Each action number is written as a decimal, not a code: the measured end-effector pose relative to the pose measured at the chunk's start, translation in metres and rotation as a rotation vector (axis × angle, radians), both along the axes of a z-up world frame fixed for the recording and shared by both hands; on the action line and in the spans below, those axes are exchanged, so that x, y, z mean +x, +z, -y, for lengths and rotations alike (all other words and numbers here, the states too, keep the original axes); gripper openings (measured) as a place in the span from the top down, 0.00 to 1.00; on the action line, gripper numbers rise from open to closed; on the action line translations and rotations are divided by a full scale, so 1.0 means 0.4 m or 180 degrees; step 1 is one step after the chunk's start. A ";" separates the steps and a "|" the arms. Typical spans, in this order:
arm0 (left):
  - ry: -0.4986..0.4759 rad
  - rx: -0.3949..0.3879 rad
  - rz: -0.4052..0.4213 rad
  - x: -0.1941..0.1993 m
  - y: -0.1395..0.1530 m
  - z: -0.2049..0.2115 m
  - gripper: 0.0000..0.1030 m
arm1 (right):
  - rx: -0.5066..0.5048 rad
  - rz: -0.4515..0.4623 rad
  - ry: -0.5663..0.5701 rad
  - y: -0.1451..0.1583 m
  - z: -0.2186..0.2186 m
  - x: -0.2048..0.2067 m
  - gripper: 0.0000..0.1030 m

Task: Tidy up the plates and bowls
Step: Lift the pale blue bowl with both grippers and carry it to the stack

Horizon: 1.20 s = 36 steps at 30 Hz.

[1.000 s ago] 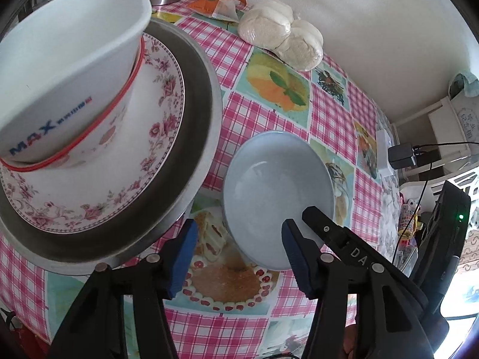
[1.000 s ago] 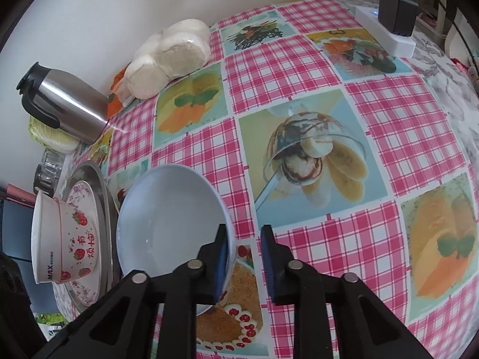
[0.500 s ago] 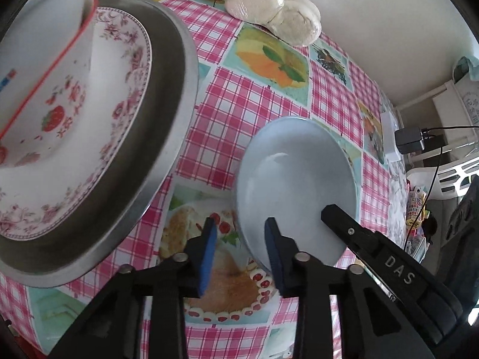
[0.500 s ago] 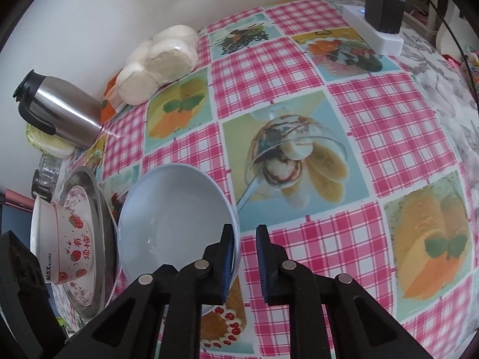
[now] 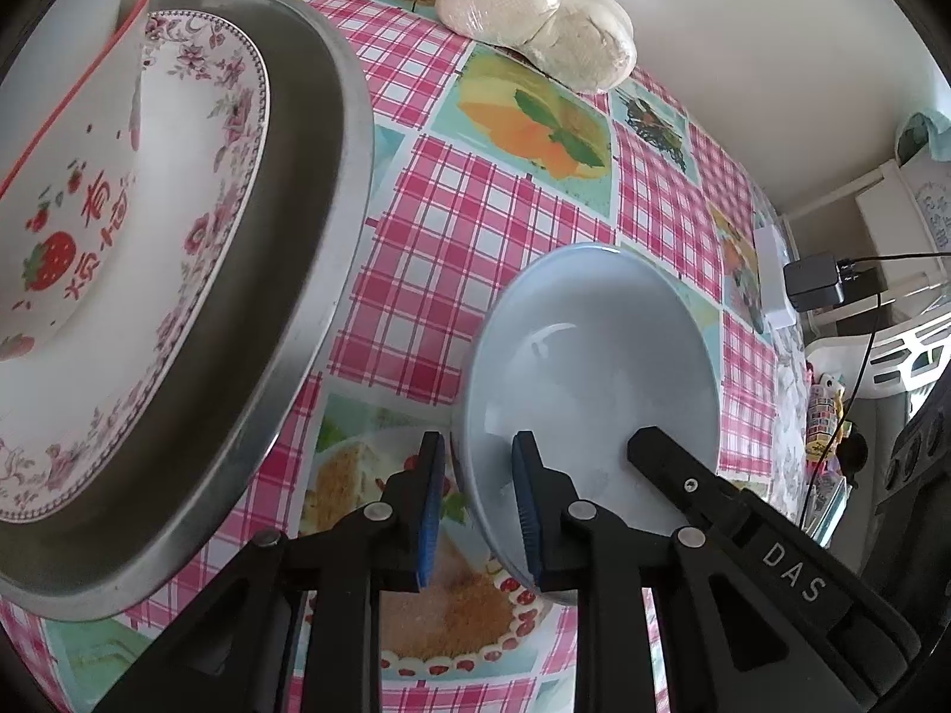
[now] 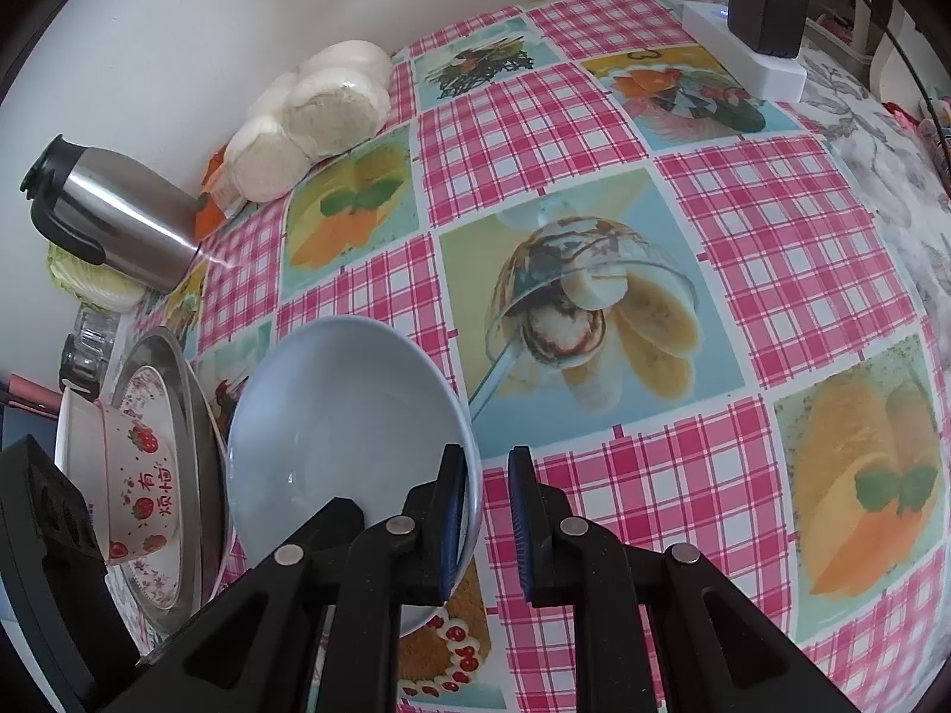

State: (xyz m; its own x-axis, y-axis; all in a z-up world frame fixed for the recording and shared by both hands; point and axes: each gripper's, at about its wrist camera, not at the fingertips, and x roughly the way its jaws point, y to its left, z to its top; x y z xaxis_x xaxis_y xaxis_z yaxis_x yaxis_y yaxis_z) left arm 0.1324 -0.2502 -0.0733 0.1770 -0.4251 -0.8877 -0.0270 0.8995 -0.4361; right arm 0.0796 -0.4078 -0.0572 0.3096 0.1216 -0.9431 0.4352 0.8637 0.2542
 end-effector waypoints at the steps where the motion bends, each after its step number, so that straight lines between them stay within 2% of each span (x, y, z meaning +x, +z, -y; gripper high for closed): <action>1: 0.0003 -0.0019 0.0009 0.001 -0.002 0.000 0.76 | 0.0004 0.0002 0.0000 -0.002 -0.001 0.000 0.84; 7: -0.0019 -0.0032 0.0061 0.002 -0.002 -0.004 0.77 | 0.0109 0.0010 0.0037 -0.021 -0.018 0.009 0.84; 9: -0.0031 -0.0039 0.0077 0.002 0.001 -0.002 0.81 | 0.0110 -0.0006 0.0060 -0.022 -0.023 0.013 0.84; 14: -0.0085 0.0020 0.0172 0.004 0.014 0.004 0.83 | 0.0116 -0.0002 0.0079 -0.022 -0.023 0.012 0.84; 22: -0.0151 0.0028 0.0313 0.010 0.051 0.003 0.83 | 0.0070 0.0100 0.0132 0.017 -0.021 0.005 0.84; 26: -0.0160 -0.0034 0.0443 0.013 0.102 -0.008 0.82 | 0.0072 0.0239 0.0142 0.067 -0.022 0.003 0.84; 36: -0.0163 -0.0132 0.0910 -0.006 0.272 -0.066 0.81 | -0.0132 0.0696 0.0284 0.255 -0.084 0.000 0.84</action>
State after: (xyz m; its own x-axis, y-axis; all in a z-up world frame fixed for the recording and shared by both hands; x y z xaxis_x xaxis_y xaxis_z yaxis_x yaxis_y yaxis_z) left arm 0.1300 -0.2239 0.0357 0.3947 -0.4747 -0.7867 0.1473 0.8778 -0.4558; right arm 0.0795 -0.3741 0.0450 0.4967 0.1202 -0.8596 0.2952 0.9079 0.2976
